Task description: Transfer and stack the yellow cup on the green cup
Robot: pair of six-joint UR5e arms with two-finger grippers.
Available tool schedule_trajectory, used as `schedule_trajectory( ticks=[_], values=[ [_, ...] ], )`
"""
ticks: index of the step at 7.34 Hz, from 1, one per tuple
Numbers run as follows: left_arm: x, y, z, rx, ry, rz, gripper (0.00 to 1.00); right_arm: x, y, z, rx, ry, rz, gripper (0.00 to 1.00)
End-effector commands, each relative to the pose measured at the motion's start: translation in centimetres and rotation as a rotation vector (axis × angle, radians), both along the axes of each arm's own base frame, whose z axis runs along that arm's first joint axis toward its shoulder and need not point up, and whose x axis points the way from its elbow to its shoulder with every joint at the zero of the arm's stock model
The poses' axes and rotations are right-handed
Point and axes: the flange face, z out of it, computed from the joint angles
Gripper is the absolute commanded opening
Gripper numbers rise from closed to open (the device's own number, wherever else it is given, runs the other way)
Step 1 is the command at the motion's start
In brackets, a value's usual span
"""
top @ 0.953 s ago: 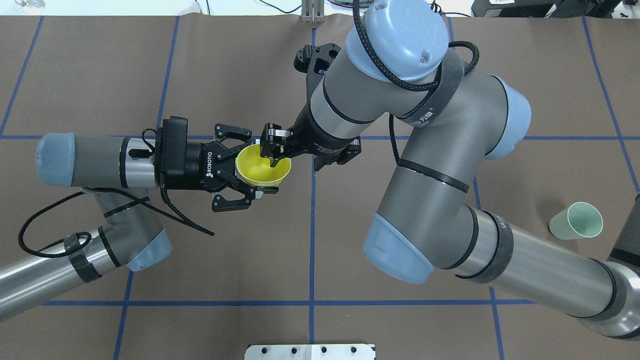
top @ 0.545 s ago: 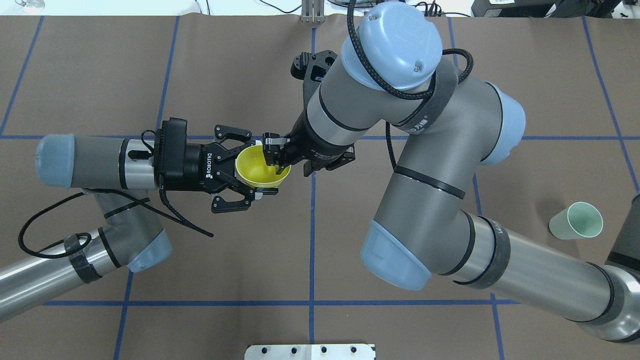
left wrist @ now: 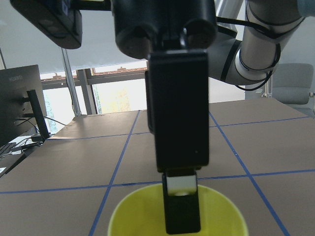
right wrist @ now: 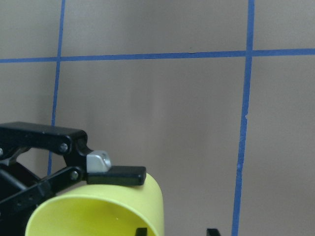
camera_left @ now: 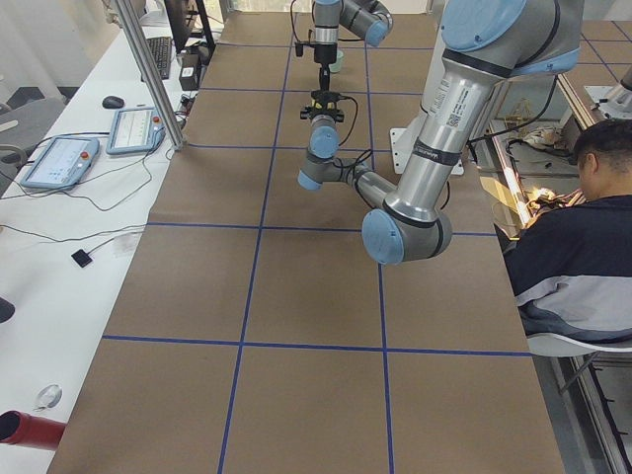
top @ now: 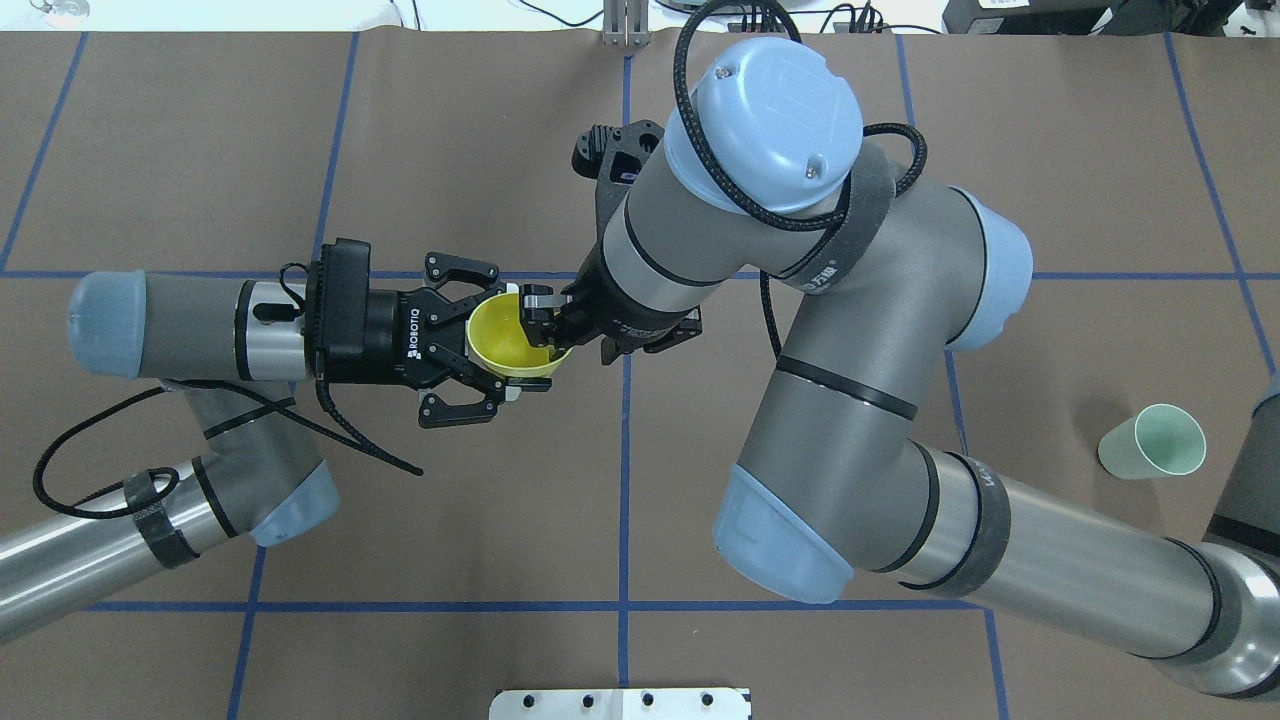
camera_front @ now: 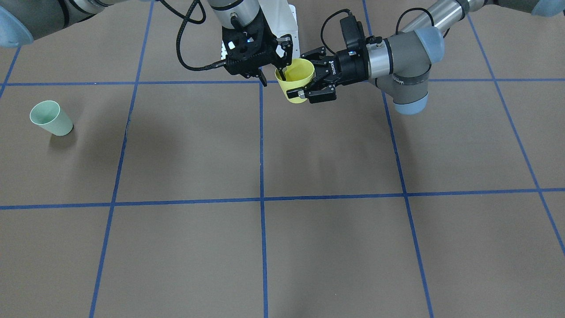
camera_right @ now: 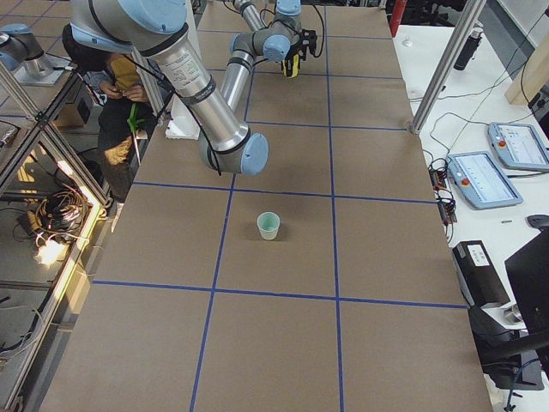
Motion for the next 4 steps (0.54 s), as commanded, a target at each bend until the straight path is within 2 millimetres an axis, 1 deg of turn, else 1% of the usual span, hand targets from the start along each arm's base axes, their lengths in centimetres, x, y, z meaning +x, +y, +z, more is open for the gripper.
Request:
schedule_trajectory(
  ticks=[1,4],
  values=[
    [0.15,-0.13,0.51,-0.009,-0.011,-0.002,0.36,-0.64,0.20,0.20,0.004,0.011,0.006,0.50],
    [0.40,-0.31,0.88,-0.016,-0.023,-0.003,0.36,-1.29,0.42,0.40,0.003,0.019,0.001,0.50]
  ],
)
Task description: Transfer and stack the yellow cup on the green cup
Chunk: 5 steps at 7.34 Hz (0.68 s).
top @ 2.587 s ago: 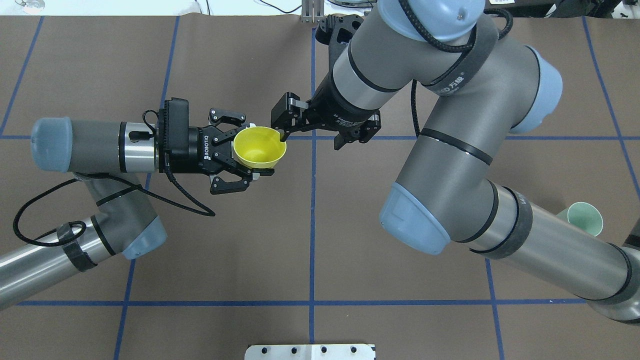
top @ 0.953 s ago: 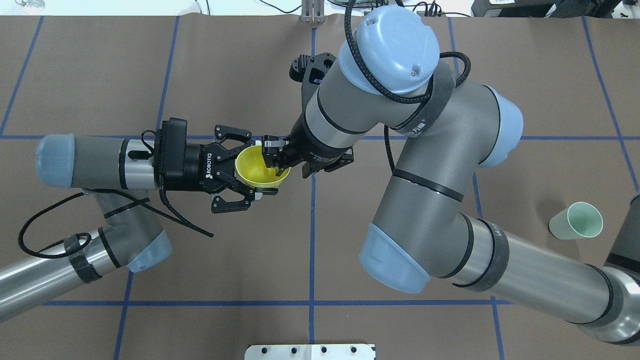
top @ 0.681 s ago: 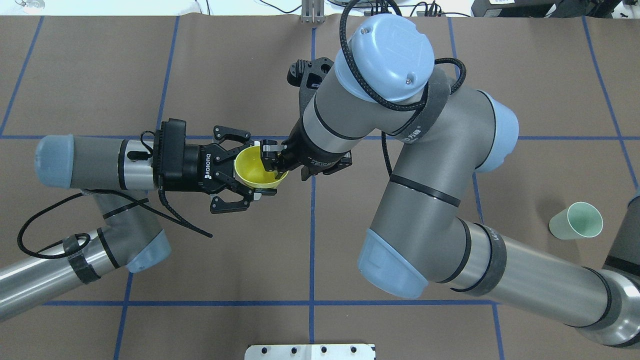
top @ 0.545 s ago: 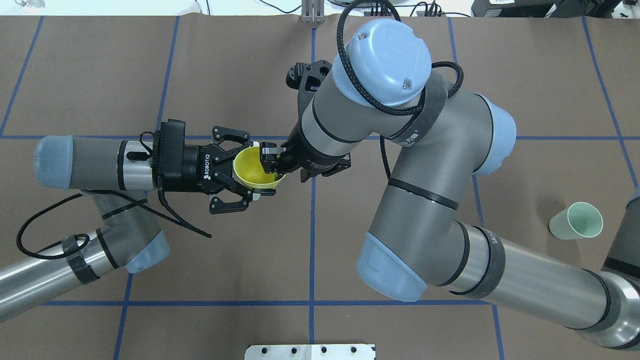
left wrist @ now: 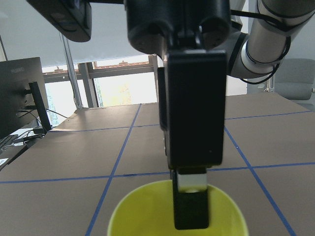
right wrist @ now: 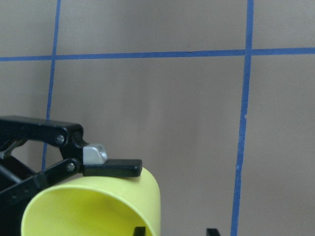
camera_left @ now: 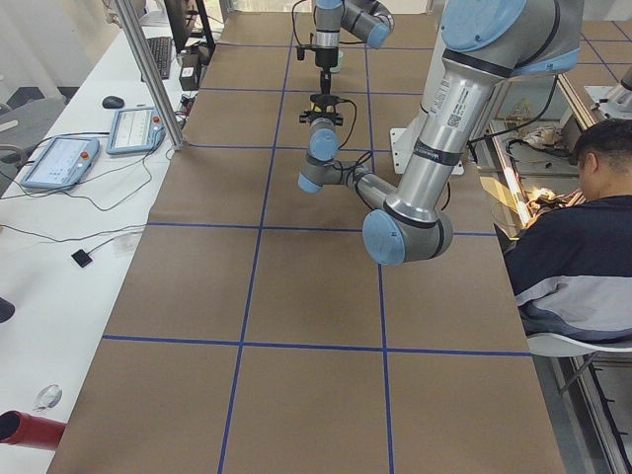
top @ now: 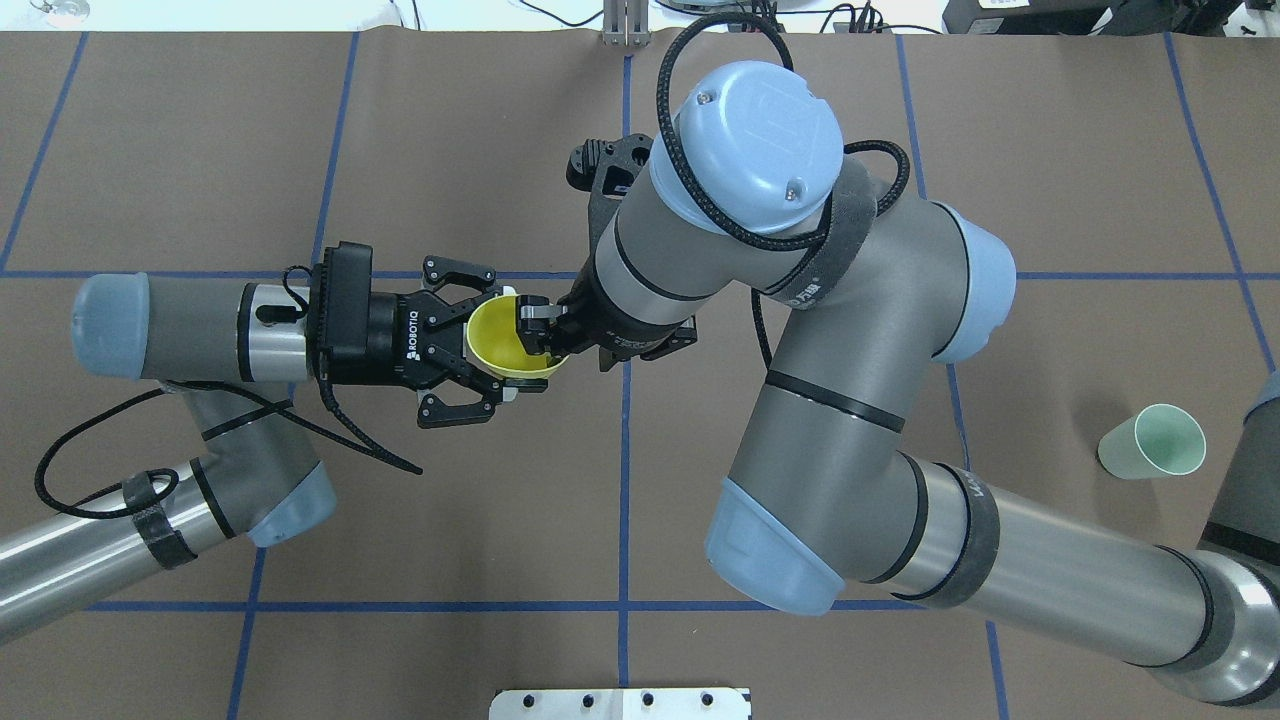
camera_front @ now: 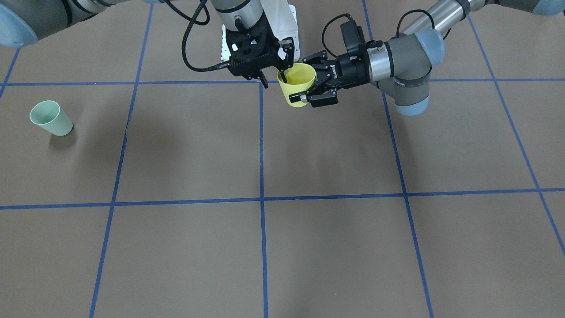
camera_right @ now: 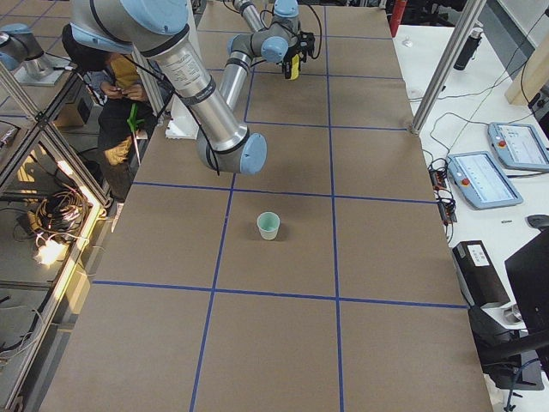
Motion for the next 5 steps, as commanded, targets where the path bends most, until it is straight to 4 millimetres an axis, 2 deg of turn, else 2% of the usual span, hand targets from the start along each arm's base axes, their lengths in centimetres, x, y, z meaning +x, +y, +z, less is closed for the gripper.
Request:
schedule_trajectory(
  ticks=[1,2,3,4,5],
  values=[
    [0.06,-0.08,0.07,-0.003,-0.004,-0.002,0.36,-0.54,0.22,0.13,-0.002,0.006,-0.005,0.49],
    [0.12,-0.12,-0.01,-0.004,-0.006,-0.002,0.36,-1.10,0.53,0.44,0.006,0.016,0.002,0.47],
    [0.14,-0.13,-0.01,-0.006,-0.007,-0.002,0.36,-1.24,0.42,0.49,0.006,0.019,0.005,0.28],
    [0.15,-0.14,-0.10,-0.005,-0.006,-0.002,0.37,-1.23,0.42,0.40,0.009,0.019,0.006,0.00],
    [0.47,-0.15,-0.21,-0.005,-0.006,0.001,0.40,-1.14,0.48,0.05,0.020,0.012,0.000,0.00]
  ],
)
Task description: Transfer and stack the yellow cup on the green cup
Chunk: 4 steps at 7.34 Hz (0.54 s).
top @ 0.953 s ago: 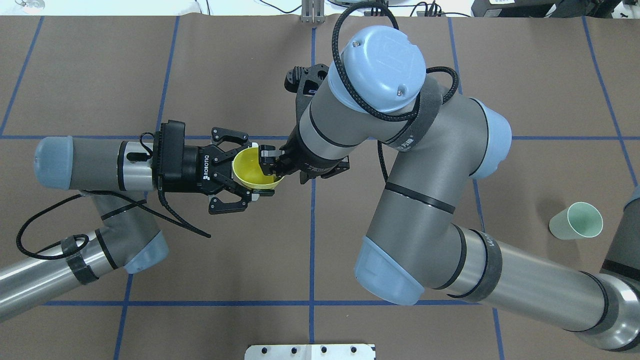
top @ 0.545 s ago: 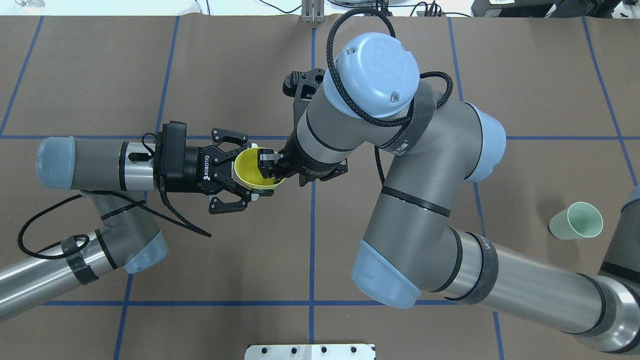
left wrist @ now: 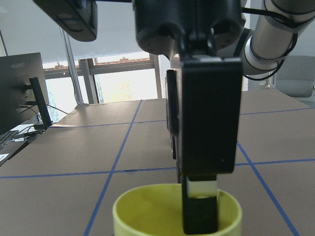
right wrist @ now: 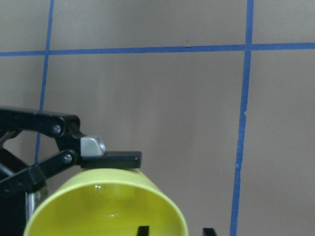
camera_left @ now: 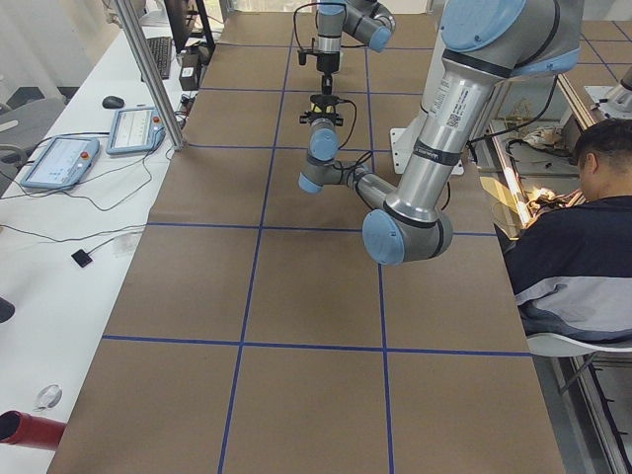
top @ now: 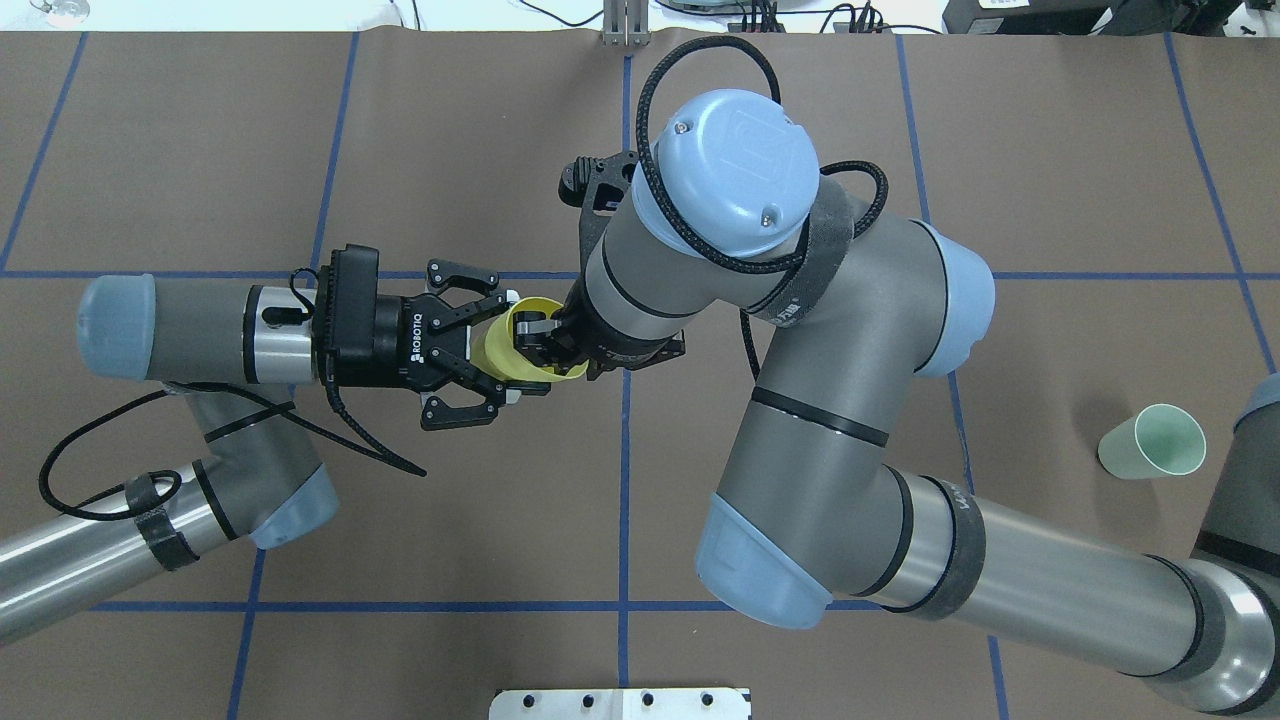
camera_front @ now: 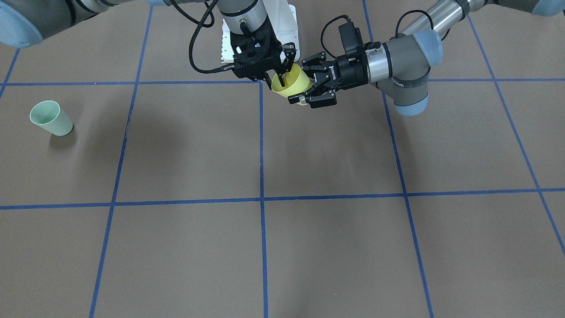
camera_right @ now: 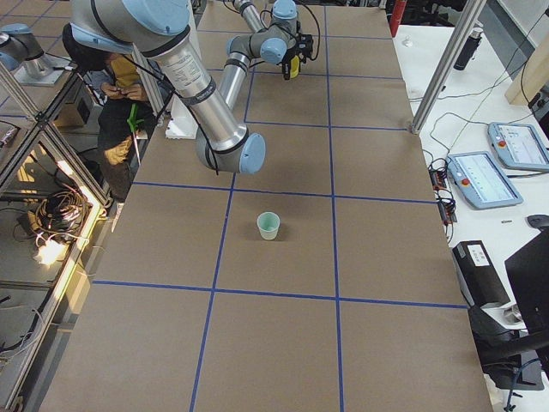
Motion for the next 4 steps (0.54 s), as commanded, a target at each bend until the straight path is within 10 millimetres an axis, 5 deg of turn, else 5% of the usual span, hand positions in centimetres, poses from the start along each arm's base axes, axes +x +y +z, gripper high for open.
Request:
schedule_trajectory(
  ticks=[1,4],
  values=[
    [0.1,-0.1,-0.5,0.005,0.009,0.001,0.43,0.3,0.3,-0.7,0.044,-0.014,-0.020,0.00],
    [0.4,0.2,-0.1,0.010,0.011,0.012,0.48,3.3,0.2,-1.7,0.071,-0.056,-0.006,0.00]
  ],
)
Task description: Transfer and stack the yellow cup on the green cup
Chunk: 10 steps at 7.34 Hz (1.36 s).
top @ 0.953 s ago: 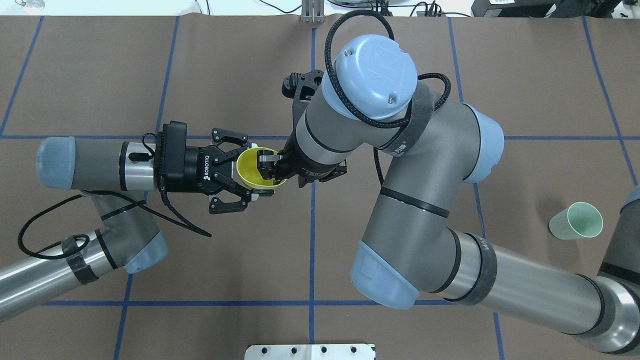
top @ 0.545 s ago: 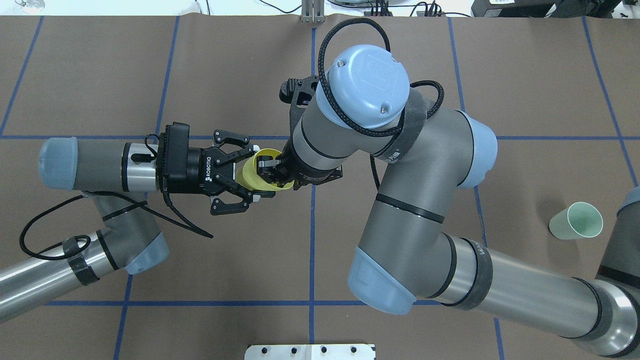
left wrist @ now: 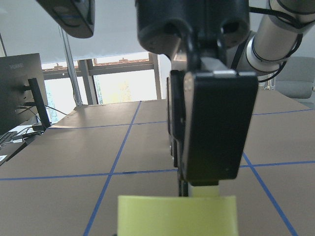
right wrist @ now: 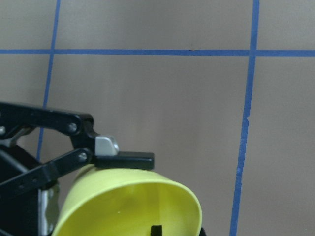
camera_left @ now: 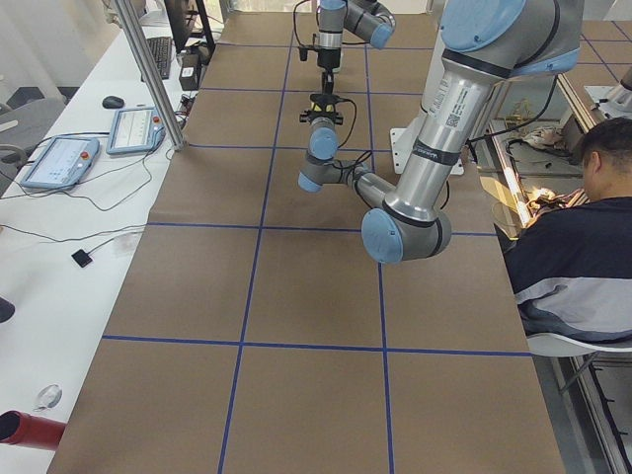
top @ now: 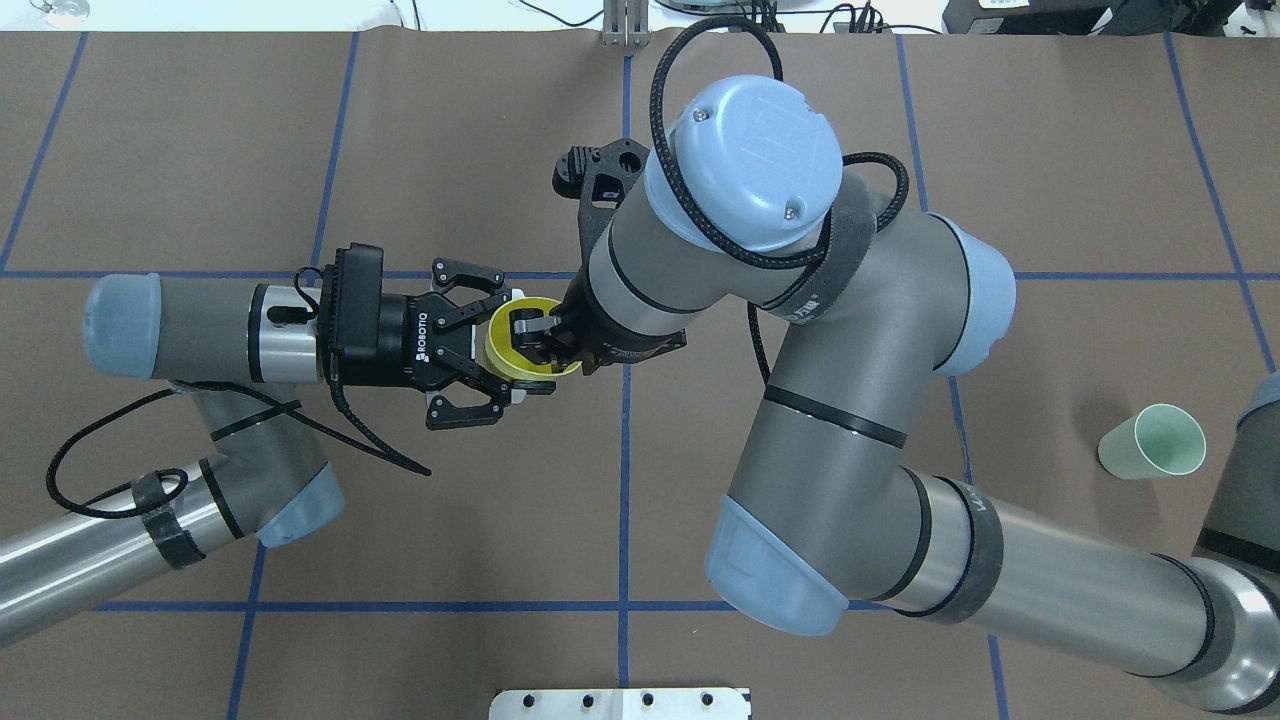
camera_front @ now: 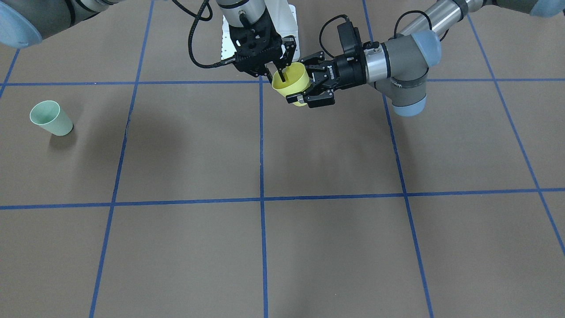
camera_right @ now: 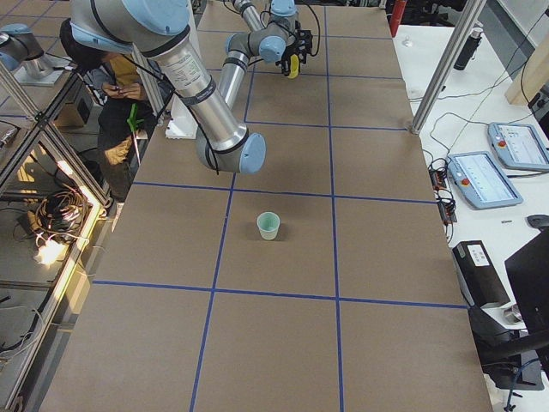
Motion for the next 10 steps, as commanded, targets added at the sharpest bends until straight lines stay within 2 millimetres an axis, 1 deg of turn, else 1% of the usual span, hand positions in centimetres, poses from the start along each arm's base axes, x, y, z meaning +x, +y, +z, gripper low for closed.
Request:
schedule_trajectory(
  ticks=[1,2,4,5,6,7,10],
  values=[
    [0.6,0.7,0.4,0.006,0.005,0.017,0.55,1.6,-0.2,-0.5,0.012,-0.019,0.014,0.00],
    [0.7,0.8,0.3,0.007,0.007,0.019,0.55,1.5,-0.3,-0.4,0.010,-0.016,0.016,0.00],
    [0.6,0.8,0.2,0.010,0.012,0.019,0.62,1.5,-0.4,0.2,0.004,-0.006,0.017,0.00],
    [0.6,0.8,0.3,0.008,0.011,0.020,0.70,1.6,-0.6,0.4,0.002,-0.003,0.022,0.00],
    [0.5,0.8,0.3,0.010,0.012,0.018,0.95,1.7,-0.8,0.6,-0.001,0.001,0.024,0.00],
    [0.5,0.8,0.2,0.009,0.014,0.018,0.99,1.7,-0.9,0.7,-0.002,0.002,0.024,0.00],
    [0.6,0.8,0.3,0.005,0.010,0.018,0.99,1.8,-0.9,0.8,-0.003,0.003,0.025,0.00]
  ],
)
